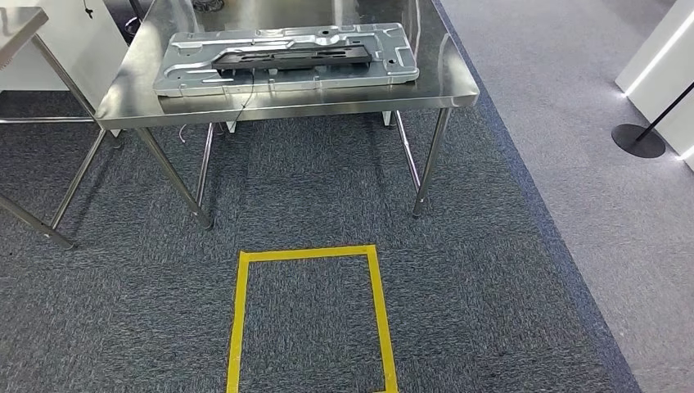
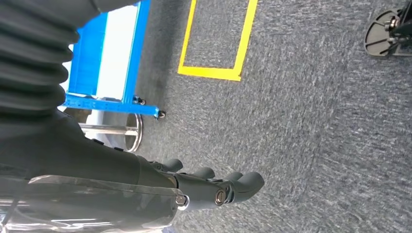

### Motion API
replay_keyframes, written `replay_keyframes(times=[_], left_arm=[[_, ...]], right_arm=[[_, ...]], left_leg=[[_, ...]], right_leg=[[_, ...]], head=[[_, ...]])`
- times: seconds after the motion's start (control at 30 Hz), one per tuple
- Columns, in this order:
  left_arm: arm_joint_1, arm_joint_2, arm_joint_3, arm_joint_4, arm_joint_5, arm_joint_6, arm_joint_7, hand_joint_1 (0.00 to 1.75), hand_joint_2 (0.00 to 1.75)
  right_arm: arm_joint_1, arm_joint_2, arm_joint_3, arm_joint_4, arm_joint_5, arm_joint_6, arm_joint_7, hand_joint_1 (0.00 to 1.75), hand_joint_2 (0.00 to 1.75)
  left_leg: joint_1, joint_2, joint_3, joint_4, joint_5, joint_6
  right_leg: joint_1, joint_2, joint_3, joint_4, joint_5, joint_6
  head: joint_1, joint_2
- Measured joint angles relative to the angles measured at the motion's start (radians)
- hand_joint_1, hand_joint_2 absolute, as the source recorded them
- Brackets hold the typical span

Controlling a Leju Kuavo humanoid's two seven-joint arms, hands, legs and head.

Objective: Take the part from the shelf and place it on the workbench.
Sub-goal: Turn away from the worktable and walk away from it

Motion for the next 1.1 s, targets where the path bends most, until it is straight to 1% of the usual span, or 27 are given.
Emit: replay_keyframes(times=[0.07,0.2,0.3,0.43,0.57,0.7,1.1], left_arm=[[0.003,0.001,-0.017,0.000,0.013,0.000,0.004,0.00,1.75],[0.018,0.006,-0.090,-0.005,0.069,0.000,0.022,0.00,0.00],[0.029,0.008,-0.150,-0.011,0.118,0.001,0.038,0.00,0.00],[0.044,0.012,-0.229,-0.021,0.180,0.001,0.058,0.00,0.00],[0.061,0.015,-0.315,-0.033,0.245,0.001,0.080,0.00,0.00],[0.080,0.018,-0.409,-0.046,0.317,0.002,0.104,0.00,0.00],[0.135,0.027,-0.690,-0.089,0.526,0.002,0.171,0.00,0.00]], right_arm=[[0.002,0.000,0.000,0.000,-0.018,0.000,0.000,0.00,1.75],[0.012,0.000,0.019,-0.003,-0.092,0.004,-0.007,0.00,1.75],[0.021,0.000,0.047,-0.007,-0.156,0.011,-0.015,0.00,1.75],[0.032,0.000,0.087,-0.017,-0.236,0.016,-0.026,0.00,0.00],[0.046,-0.003,0.133,-0.031,-0.319,0.020,-0.039,0.00,0.00],[0.060,-0.006,0.186,-0.045,-0.413,0.030,-0.053,0.00,1.75],[0.103,-0.015,0.347,-0.091,-0.681,0.051,-0.093,0.00,1.75]], left_leg=[[-0.002,0.000,-0.001,0.000,0.000,0.002],[-0.003,0.000,-0.001,0.000,0.000,0.005],[-0.003,0.000,0.000,0.001,0.001,0.005],[-0.003,0.000,0.000,0.000,0.001,0.006],[-0.003,0.000,0.000,0.000,0.001,0.006],[-0.003,0.000,0.000,0.000,0.001,0.006],[-0.003,0.000,0.000,0.000,0.001,0.006]], right_leg=[[-0.002,0.000,0.000,-0.001,0.001,0.002],[-0.003,0.000,0.000,-0.002,0.002,0.003],[-0.003,0.000,0.000,-0.002,0.002,0.003],[-0.003,0.000,0.000,-0.002,0.002,0.004],[-0.003,0.000,0.000,-0.001,0.002,0.004],[-0.003,0.000,0.000,-0.001,0.002,0.004],[-0.003,0.000,0.000,-0.001,0.002,0.004]], head=[[0.000,0.000],[0.000,0.000],[0.000,0.000],[0.000,0.000],[0.000,0.000],[0.000,0.000],[0.000,0.000]])
